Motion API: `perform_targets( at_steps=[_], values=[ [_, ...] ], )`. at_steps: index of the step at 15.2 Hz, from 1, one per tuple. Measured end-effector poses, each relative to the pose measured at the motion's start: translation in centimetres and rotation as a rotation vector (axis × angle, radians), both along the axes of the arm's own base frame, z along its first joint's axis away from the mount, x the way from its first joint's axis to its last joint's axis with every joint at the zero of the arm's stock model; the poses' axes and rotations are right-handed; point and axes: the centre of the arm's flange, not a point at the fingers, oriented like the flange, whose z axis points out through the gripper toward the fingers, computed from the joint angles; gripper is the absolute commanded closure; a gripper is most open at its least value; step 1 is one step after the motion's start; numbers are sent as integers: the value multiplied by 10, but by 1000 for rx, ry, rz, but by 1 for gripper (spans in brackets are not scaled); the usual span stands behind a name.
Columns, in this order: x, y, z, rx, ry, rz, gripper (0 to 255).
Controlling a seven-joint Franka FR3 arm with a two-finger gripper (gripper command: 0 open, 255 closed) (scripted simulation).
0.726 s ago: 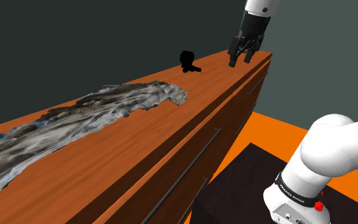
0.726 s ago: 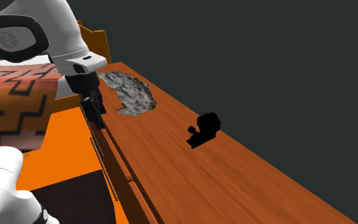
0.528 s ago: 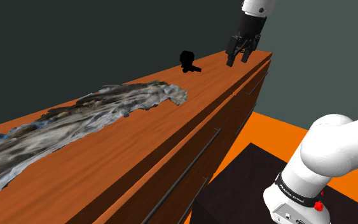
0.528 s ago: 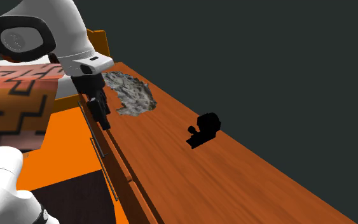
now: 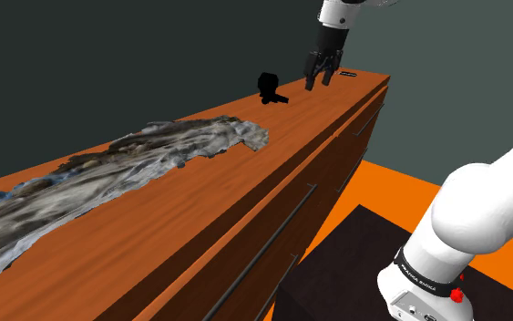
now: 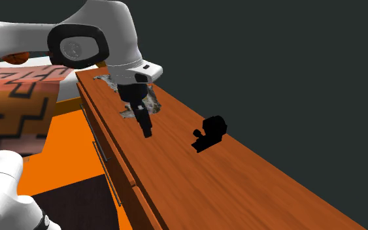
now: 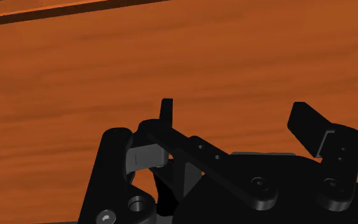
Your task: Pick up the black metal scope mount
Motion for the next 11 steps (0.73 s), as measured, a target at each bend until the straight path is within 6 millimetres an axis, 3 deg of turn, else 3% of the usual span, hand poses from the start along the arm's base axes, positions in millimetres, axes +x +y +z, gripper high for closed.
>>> perform_targets(
  at_steps=[11],
  values=[
    [148,-44,-25,35,51,170,0]
  ],
)
